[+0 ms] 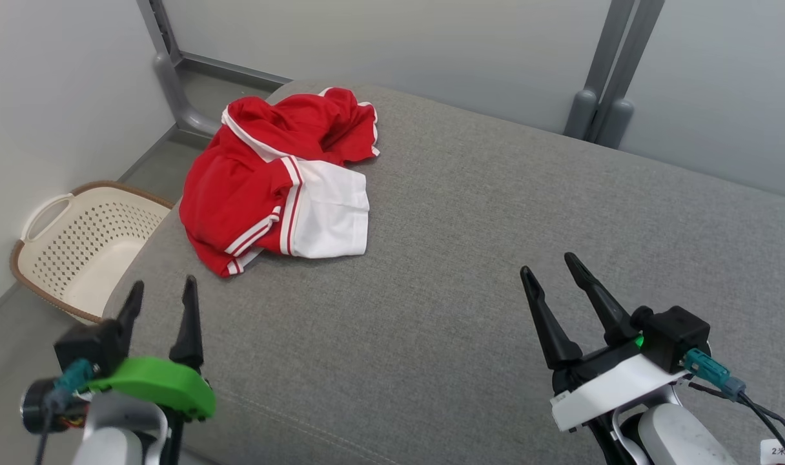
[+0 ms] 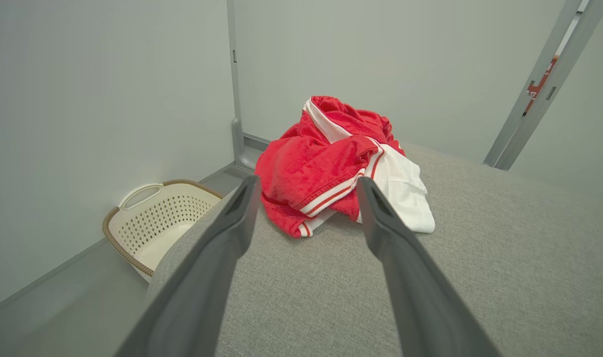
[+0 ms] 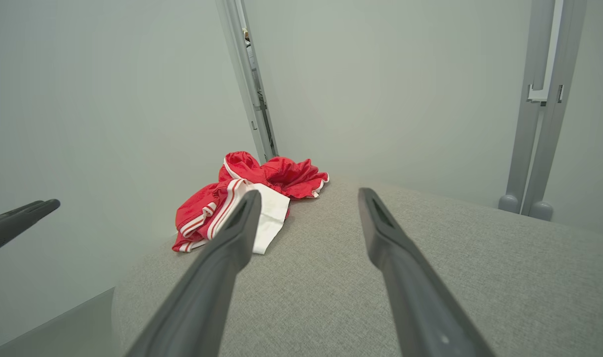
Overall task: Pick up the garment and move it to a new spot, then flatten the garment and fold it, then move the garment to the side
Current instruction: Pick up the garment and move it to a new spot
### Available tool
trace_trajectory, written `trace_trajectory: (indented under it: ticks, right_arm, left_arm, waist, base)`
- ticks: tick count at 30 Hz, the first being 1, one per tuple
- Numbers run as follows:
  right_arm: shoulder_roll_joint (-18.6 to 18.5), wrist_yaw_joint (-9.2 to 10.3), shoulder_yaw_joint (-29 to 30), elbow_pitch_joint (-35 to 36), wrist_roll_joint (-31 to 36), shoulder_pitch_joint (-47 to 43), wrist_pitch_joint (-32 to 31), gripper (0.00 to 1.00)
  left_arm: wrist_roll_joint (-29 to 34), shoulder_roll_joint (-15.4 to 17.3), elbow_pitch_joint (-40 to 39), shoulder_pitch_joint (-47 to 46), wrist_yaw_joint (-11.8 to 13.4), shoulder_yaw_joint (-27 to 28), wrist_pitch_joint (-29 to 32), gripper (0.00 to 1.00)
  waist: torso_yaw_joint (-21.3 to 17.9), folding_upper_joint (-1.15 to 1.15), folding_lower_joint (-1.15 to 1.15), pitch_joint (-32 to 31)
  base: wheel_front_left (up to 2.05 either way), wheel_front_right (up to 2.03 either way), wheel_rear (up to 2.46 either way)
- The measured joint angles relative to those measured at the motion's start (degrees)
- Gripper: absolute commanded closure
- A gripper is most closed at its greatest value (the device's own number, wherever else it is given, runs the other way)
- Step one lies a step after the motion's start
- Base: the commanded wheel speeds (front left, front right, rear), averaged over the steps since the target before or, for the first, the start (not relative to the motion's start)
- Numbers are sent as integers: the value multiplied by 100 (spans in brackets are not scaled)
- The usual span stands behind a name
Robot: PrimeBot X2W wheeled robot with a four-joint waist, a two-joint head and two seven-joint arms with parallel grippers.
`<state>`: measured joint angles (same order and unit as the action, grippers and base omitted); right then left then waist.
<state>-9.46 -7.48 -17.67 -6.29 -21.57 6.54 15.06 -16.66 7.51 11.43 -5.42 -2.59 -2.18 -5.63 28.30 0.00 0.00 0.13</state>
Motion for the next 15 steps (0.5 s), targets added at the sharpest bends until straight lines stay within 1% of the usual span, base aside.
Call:
trace_trajectory:
  ticks: [4, 6, 8, 10, 11, 15]
  right_arm:
    - [-171, 0, -24, 159, 2, 30, 0, 0]
    - [-229, 0, -2, 220, -4, 69, 0, 0]
    - [-263, 0, -35, 221, -13, 100, 0, 0]
    - [-309, 0, -68, 244, -25, 147, -1, 0]
    - [-341, 0, -68, 275, -43, 201, 0, 0]
    - [-426, 0, -107, 316, -68, 367, 0, 0]
  left_arm:
    - [-265, 275, -41, -565, -103, 69, 1004, 0]
    - [-533, 393, 7, -811, -171, 123, 1567, 0]
    - [-792, 481, 57, -1065, -245, 199, 1864, 0]
    - [-884, 680, 174, -1365, -297, 226, 2157, 0]
    - [-1029, 750, 269, -1536, -314, 265, 2340, 0]
    - [-1763, 810, 790, -2013, -392, 420, 3159, 0]
  waist:
    - [-129, 0, 0, 112]
    - [-232, 0, 0, 170]
    - [-336, 0, 0, 222]
    - [-453, 0, 0, 278]
    - [-520, 0, 0, 318]
    - [-798, 0, 0, 473]
  base:
    - [0, 0, 0]
    - [0, 0, 0]
    - [0, 0, 0]
    - [0, 0, 0]
    - [0, 0, 0]
    - [0, 0, 0]
